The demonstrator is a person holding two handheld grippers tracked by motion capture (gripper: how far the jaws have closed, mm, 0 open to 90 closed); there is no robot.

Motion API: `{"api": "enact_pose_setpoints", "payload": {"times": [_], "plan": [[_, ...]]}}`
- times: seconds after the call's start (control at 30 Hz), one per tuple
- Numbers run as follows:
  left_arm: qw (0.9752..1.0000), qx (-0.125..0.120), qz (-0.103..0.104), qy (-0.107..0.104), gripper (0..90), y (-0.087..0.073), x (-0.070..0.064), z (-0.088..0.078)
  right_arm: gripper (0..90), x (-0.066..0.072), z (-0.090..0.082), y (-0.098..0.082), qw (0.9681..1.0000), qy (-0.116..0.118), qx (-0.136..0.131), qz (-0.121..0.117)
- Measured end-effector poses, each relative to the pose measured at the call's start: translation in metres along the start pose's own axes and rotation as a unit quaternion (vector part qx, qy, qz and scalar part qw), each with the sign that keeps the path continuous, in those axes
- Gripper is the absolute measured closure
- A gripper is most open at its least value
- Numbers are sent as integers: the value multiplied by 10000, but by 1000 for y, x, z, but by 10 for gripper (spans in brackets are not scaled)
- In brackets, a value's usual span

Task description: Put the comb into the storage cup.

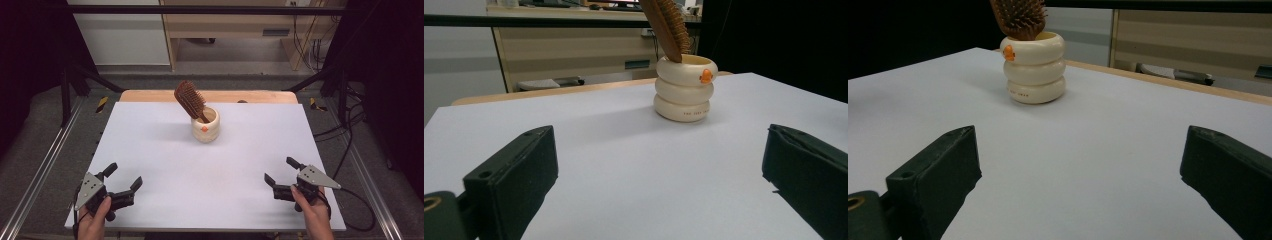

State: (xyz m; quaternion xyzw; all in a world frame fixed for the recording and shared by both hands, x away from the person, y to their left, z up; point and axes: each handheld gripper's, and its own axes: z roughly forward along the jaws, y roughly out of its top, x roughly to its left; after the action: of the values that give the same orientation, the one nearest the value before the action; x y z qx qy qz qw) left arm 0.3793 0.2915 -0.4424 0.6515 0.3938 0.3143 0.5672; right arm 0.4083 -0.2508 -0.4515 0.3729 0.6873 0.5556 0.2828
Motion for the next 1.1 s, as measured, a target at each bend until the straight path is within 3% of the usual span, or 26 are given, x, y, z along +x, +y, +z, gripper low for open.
{"api": "enact_pose_setpoints", "payload": {"times": [0.63, 1.1], "plan": [[9996, 63, 99, -239, 15, -6, -11, 3, 32, 4, 4, -2, 9998, 130, 84, -102], [9992, 10, -56, -399, 15, -6, -15, 7, 38, 8, 16, -3, 9991, 311, 210, -179]]}}
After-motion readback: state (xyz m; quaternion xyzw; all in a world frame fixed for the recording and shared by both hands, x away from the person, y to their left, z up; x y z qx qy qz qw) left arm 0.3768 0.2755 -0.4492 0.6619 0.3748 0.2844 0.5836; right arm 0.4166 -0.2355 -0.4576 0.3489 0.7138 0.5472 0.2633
